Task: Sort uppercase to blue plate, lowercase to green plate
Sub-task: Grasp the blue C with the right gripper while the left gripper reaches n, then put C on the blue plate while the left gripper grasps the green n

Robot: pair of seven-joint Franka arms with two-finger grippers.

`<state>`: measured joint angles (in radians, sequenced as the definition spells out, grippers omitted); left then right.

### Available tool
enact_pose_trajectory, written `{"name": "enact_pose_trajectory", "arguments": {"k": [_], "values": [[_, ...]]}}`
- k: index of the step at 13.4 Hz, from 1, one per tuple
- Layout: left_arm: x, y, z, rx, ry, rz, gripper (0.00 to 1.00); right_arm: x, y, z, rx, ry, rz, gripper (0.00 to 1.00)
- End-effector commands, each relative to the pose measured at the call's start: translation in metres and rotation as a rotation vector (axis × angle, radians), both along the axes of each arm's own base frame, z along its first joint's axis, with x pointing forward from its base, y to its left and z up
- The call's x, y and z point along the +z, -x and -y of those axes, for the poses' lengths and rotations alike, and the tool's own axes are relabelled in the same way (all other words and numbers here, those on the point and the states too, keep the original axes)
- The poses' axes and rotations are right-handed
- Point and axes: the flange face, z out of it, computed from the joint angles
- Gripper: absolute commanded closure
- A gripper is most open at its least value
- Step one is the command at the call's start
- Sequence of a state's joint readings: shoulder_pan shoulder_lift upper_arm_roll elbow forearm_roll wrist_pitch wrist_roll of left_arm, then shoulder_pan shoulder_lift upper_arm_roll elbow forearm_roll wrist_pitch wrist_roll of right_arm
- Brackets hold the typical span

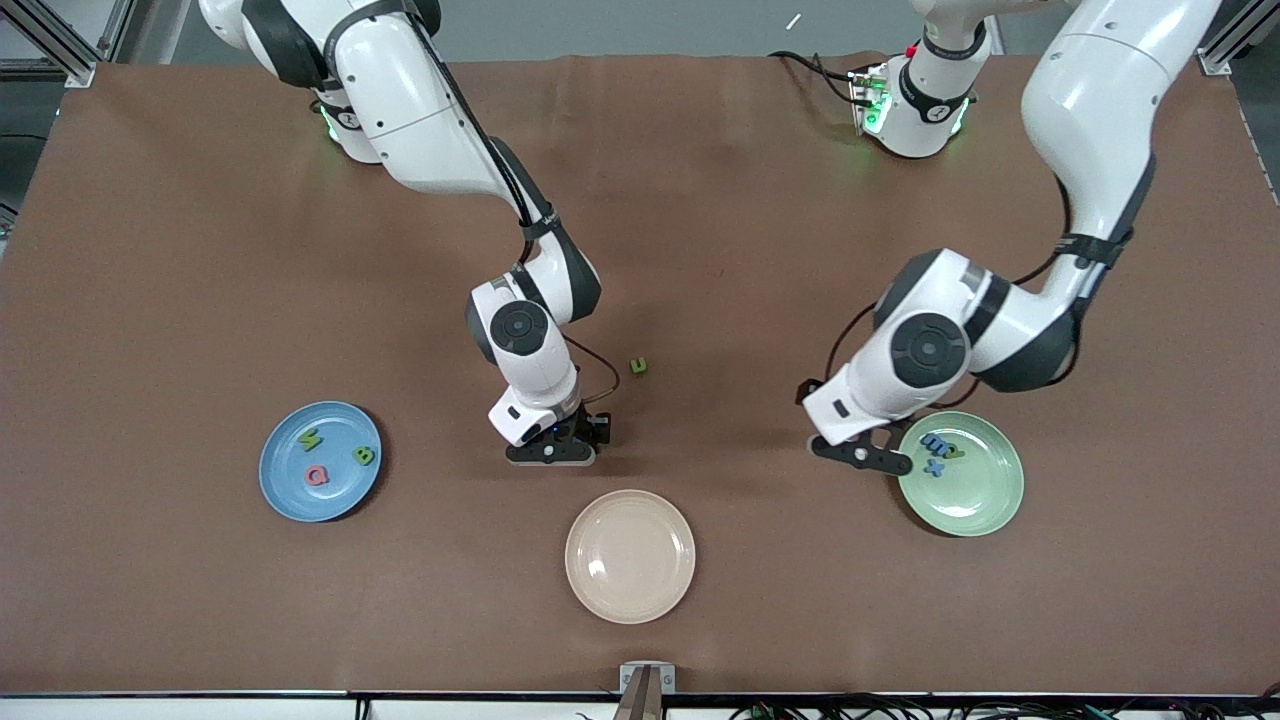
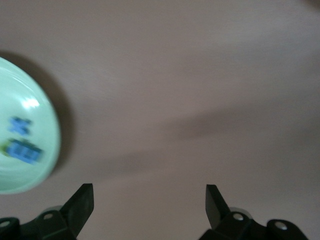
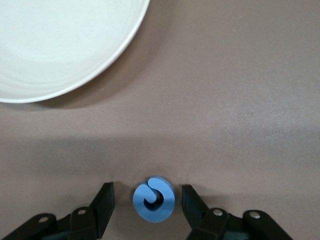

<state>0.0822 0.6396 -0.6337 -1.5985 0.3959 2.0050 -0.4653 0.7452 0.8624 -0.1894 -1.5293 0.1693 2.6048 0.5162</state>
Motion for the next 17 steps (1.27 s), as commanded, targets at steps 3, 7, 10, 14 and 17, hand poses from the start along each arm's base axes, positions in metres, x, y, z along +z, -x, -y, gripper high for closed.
{"name": "enact_pose_trajectory", "arguments": {"k": [3, 7, 10, 14, 17], "values": [[0.001, 0.028, 0.062, 0.154, 0.033, -0.015, 0.05, -0.002, -0.001, -0.003, 0.022, 0.004, 0.007, 0.75], [0.003, 0.052, 0.113, 0.298, 0.066, 0.008, 0.05, 0.014, -0.013, 0.011, -0.010, -0.001, -0.008, 0.97], [-0.002, 0.066, 0.146, 0.396, 0.120, 0.031, 0.05, 0.046, -0.043, 0.070, 0.022, 0.061, -0.143, 0.97], [-0.012, 0.086, 0.189, 0.520, 0.213, 0.051, 0.05, 0.093, -0.067, 0.170, 0.100, 0.088, -0.267, 0.97], [-0.033, 0.100, 0.213, 0.636, 0.232, 0.083, 0.08, 0.086, -0.073, 0.261, 0.195, 0.086, -0.317, 0.96]]}}
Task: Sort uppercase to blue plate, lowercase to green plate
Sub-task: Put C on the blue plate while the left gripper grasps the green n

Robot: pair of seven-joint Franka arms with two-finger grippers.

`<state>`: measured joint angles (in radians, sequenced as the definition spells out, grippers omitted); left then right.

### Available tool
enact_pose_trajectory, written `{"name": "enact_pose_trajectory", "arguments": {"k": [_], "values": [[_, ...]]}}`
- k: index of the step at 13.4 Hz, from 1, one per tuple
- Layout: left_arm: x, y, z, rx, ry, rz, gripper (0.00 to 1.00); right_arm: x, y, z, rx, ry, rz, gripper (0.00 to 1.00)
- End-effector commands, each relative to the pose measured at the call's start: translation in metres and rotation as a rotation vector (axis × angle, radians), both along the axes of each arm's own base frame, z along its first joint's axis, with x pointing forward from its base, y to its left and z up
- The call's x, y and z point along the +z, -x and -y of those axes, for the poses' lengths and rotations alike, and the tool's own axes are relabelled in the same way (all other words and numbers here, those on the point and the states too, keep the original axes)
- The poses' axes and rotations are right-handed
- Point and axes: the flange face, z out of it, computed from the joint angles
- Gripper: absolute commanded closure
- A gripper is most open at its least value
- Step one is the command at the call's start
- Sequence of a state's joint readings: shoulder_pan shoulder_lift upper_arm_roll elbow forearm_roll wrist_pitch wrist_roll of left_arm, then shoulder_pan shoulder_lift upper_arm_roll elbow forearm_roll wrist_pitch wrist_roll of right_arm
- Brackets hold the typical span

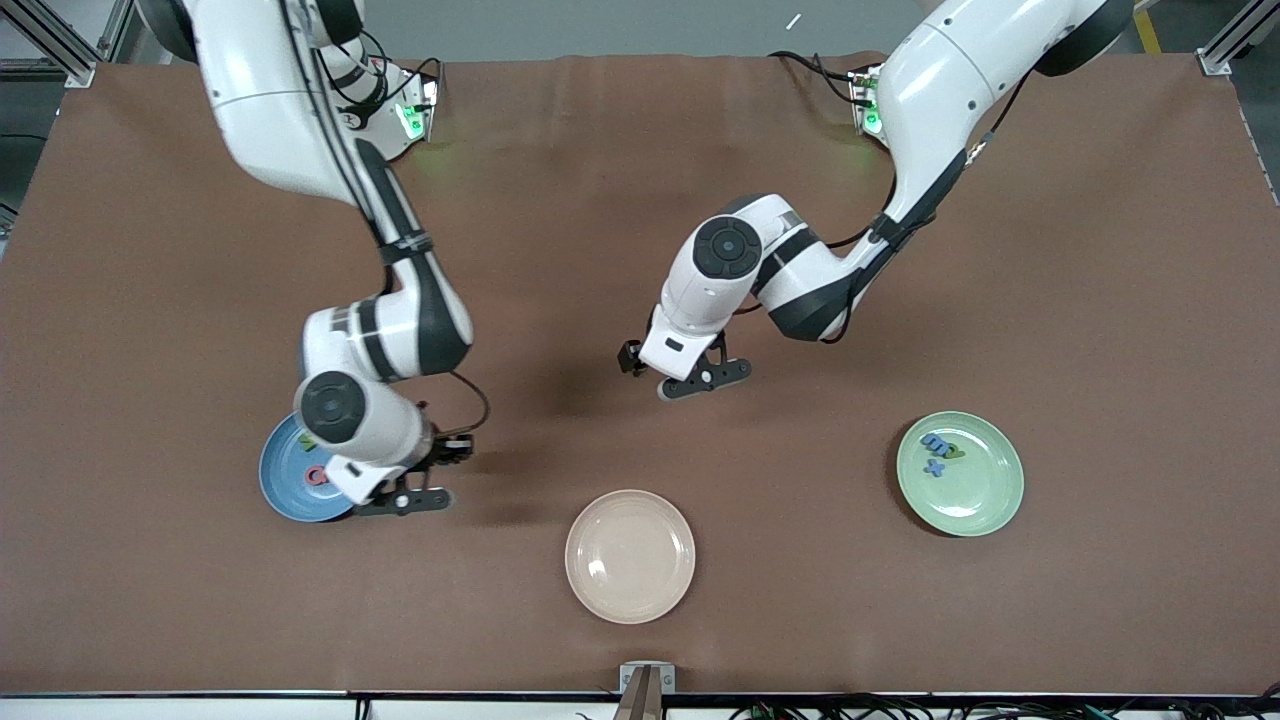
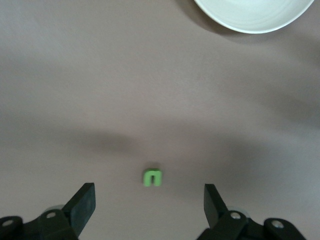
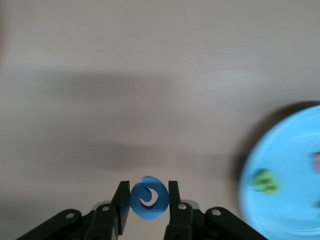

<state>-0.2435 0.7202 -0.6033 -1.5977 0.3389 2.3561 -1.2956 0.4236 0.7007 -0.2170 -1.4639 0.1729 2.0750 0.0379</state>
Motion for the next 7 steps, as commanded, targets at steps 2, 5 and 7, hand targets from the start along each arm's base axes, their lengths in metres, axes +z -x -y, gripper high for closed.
{"name": "enact_pose_trajectory", "arguments": {"k": [2, 5, 7], "values": [[-0.030, 0.023, 0.034, 0.039, -0.064, 0.054, 0.10, -0.025, 0.011, 0.074, 0.080, -0.022, -0.070, 0.95], [-0.056, 0.031, 0.041, 0.012, -0.137, 0.090, 0.13, -0.036, 0.006, 0.151, 0.171, -0.049, -0.082, 0.90], [-0.074, 0.033, 0.050, 0.000, -0.143, 0.082, 0.16, -0.053, 0.013, 0.171, 0.171, -0.058, -0.113, 0.70]]}}
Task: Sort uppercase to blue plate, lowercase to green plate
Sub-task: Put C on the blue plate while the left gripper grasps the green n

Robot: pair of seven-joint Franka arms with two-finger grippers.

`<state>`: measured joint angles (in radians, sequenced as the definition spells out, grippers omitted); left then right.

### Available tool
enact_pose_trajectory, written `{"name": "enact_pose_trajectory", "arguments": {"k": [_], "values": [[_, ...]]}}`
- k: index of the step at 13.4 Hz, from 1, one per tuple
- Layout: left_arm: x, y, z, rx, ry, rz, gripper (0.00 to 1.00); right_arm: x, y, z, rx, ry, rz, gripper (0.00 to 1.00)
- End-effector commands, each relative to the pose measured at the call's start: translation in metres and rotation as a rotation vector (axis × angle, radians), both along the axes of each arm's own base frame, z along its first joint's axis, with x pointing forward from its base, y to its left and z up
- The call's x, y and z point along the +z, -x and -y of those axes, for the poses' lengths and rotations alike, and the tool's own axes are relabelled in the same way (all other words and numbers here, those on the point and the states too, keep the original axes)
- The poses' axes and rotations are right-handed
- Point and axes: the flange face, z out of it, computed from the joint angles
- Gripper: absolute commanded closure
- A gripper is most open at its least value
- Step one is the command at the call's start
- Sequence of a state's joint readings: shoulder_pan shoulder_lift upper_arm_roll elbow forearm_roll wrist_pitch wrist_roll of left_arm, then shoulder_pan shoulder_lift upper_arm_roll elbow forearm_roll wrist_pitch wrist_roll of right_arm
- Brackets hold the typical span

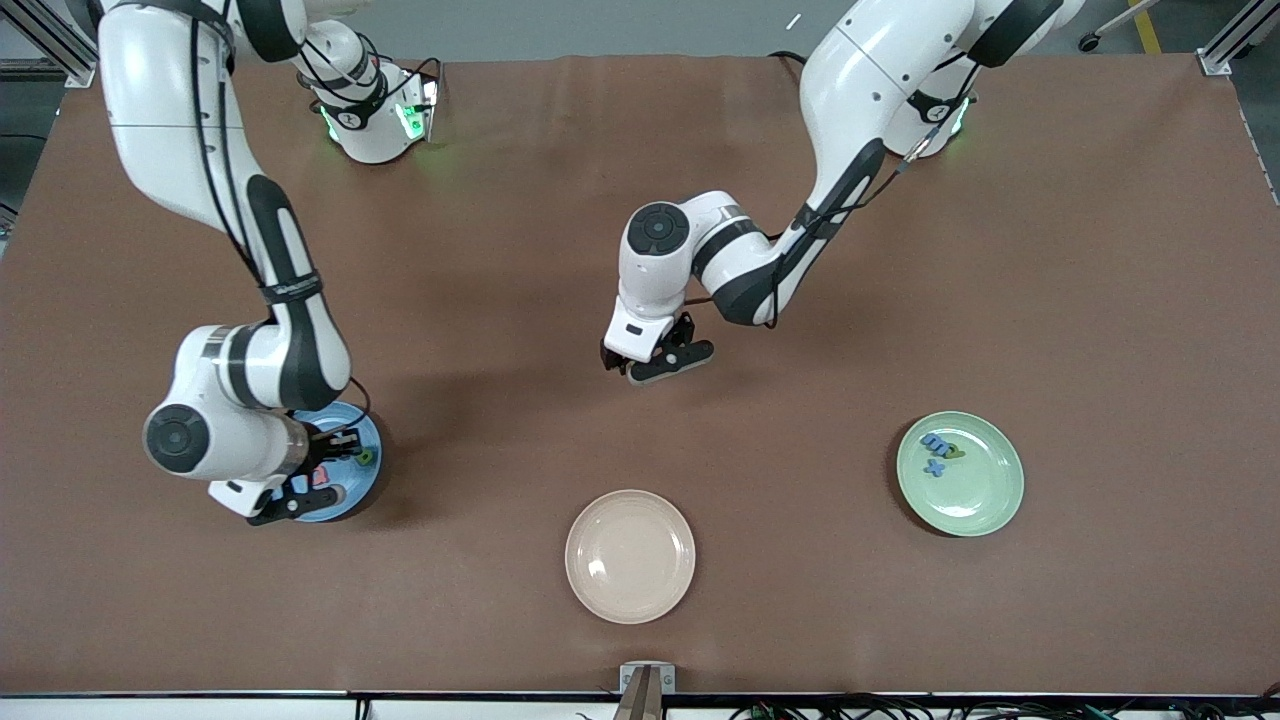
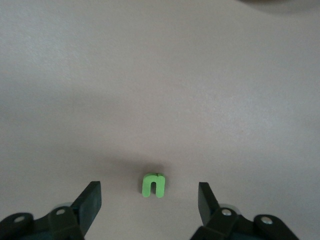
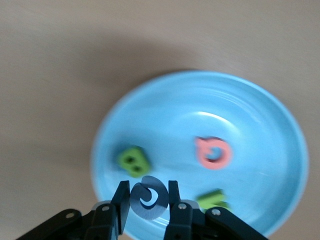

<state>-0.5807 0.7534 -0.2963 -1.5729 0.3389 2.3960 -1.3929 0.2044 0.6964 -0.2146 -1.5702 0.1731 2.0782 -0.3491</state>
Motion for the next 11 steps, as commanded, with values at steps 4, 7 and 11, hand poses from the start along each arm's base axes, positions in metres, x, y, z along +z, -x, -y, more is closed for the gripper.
{"name": "enact_pose_trajectory", "arguments": {"k": [4, 7, 11], "values": [[-0.026, -0.004, 0.006, -0.014, -0.027, 0.006, 0.25, -0.002, 0.003, 0.028, -0.004, -0.027, 0.014, 0.01], [-0.040, 0.003, 0.012, -0.019, -0.029, -0.007, 0.28, 0.052, -0.003, 0.031, 0.038, -0.028, 0.087, 0.00], [-0.045, 0.003, 0.014, -0.015, -0.028, -0.014, 0.53, 0.166, 0.020, 0.030, -0.057, -0.053, 0.088, 0.00]]}}
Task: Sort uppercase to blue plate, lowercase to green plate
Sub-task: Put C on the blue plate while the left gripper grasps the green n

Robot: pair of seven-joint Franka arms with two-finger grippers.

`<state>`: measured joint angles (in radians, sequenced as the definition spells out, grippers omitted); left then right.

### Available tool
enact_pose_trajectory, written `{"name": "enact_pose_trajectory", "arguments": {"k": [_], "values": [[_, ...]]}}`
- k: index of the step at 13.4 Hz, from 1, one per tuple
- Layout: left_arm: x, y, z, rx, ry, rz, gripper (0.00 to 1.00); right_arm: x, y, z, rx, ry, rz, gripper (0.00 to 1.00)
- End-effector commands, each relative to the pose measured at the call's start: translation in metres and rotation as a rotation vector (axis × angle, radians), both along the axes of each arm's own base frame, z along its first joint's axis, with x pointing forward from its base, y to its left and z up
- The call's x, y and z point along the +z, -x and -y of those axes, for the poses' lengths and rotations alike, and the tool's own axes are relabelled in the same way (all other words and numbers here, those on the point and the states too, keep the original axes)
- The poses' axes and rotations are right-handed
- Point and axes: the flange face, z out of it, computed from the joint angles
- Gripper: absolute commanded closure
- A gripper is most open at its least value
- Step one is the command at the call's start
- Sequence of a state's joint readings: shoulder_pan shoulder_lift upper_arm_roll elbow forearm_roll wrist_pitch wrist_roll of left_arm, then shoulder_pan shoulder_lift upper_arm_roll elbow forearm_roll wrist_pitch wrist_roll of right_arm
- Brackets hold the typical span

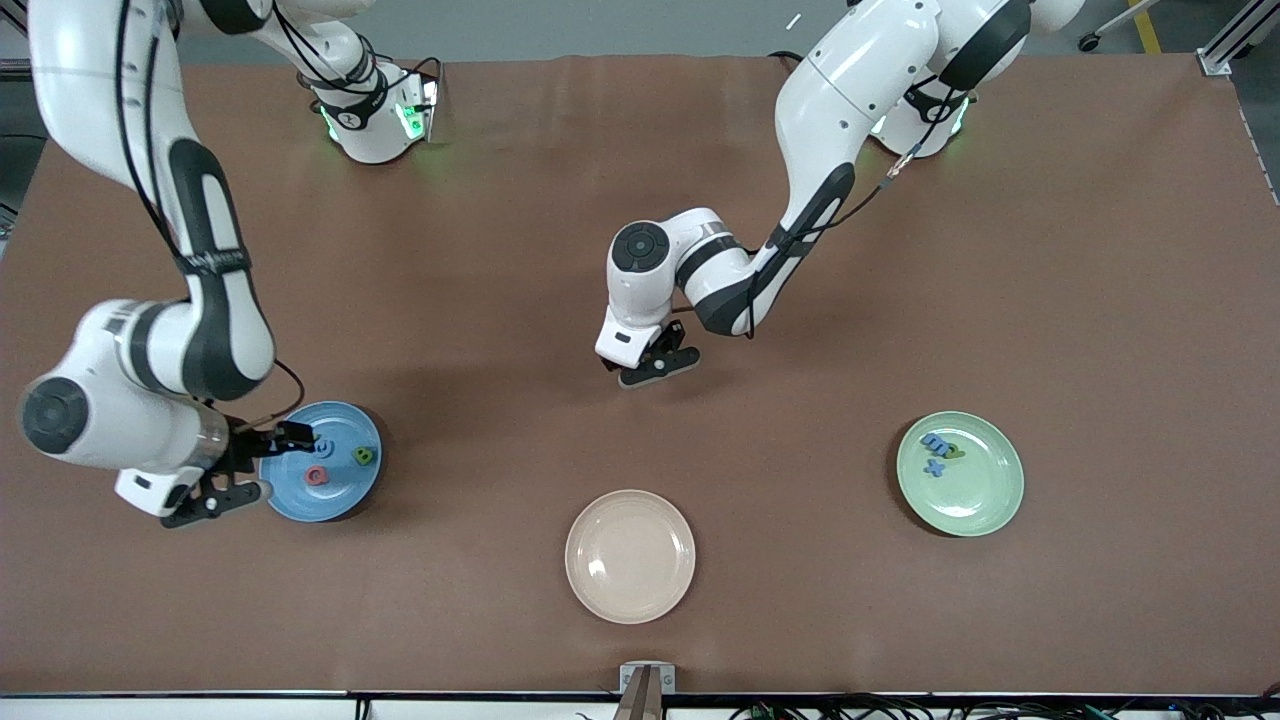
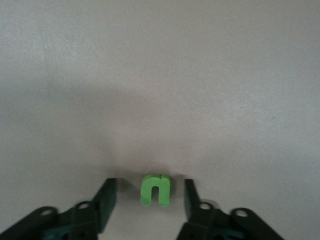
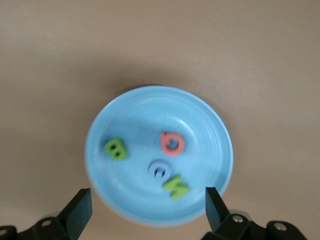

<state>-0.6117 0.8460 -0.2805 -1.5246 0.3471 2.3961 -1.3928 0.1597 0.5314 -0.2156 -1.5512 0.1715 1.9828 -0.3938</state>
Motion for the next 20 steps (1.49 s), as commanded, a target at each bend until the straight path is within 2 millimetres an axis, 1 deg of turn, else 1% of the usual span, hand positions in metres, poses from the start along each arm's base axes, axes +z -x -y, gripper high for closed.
{"name": "enact_pose_trajectory", "arguments": {"k": [1, 3, 4, 5, 6, 7, 8, 9, 10, 11, 12, 13, 15, 17, 18, 19, 20], "values": [[0.002, -0.004, 0.005, 0.002, 0.003, 0.020, 0.60, 0.080, 0.029, 0.006, -0.126, 0.000, 0.001, 0.00], [0.001, -0.005, 0.004, 0.001, 0.002, 0.020, 0.78, 0.124, 0.043, 0.008, -0.216, 0.038, 0.021, 0.00], [0.002, -0.005, 0.004, -0.001, 0.002, 0.022, 0.88, 0.155, 0.053, 0.008, -0.268, 0.028, 0.047, 0.00], [0.006, -0.008, 0.002, 0.002, -0.001, 0.026, 0.95, 0.181, 0.064, 0.006, -0.304, 0.021, 0.059, 0.00], [0.010, -0.012, -0.002, 0.008, -0.005, 0.030, 0.98, 0.208, 0.080, 0.007, -0.350, 0.010, 0.064, 0.00], [0.016, -0.016, -0.006, 0.015, -0.012, 0.034, 0.98, 0.230, 0.093, 0.017, -0.370, 0.001, 0.072, 0.00], [0.024, -0.025, -0.014, 0.029, -0.037, 0.043, 0.98, 0.248, 0.106, 0.033, -0.394, -0.005, 0.074, 0.00], [0.035, -0.034, -0.021, 0.043, -0.044, 0.061, 0.98, 0.261, 0.116, 0.038, -0.399, -0.009, 0.083, 0.00], [0.045, -0.039, -0.024, 0.051, -0.039, 0.074, 0.99, 0.270, 0.123, 0.038, -0.393, 0.004, 0.098, 0.00], [0.057, -0.051, -0.036, 0.073, -0.039, 0.085, 1.00, 0.279, 0.131, 0.034, -0.382, 0.023, 0.114, 0.00], [0.067, -0.060, -0.049, 0.083, -0.059, 0.087, 1.00, 0.287, 0.141, 0.026, -0.369, 0.032, 0.131, 0.00], [0.080, -0.068, -0.060, 0.083, -0.081, 0.096, 1.00, 0.290, 0.144, 0.024, -0.372, 0.031, 0.136, 0.00], [0.103, -0.079, -0.077, 0.058, -0.105, 0.103, 1.00, 0.293, 0.141, 0.028, -0.380, 0.030, 0.148, 0.00], [0.124, -0.094, -0.097, 0.048, -0.120, 0.109, 1.00, 0.299, 0.140, 0.024, -0.373, 0.029, 0.152, 0.00], [0.132, -0.103, -0.111, 0.034, -0.129, 0.108, 1.00, 0.300, 0.140, 0.024, -0.374, 0.029, 0.155, 0.00], [0.138, -0.112, -0.124, 0.026, -0.132, 0.105, 1.00, 0.304, 0.142, 0.023, -0.373, 0.029, 0.152, 0.00], [0.137, -0.118, -0.134, 0.031, -0.133, 0.099, 1.00, 0.304, 0.145, 0.023, -0.370, 0.033, 0.124, 0.00]]}}
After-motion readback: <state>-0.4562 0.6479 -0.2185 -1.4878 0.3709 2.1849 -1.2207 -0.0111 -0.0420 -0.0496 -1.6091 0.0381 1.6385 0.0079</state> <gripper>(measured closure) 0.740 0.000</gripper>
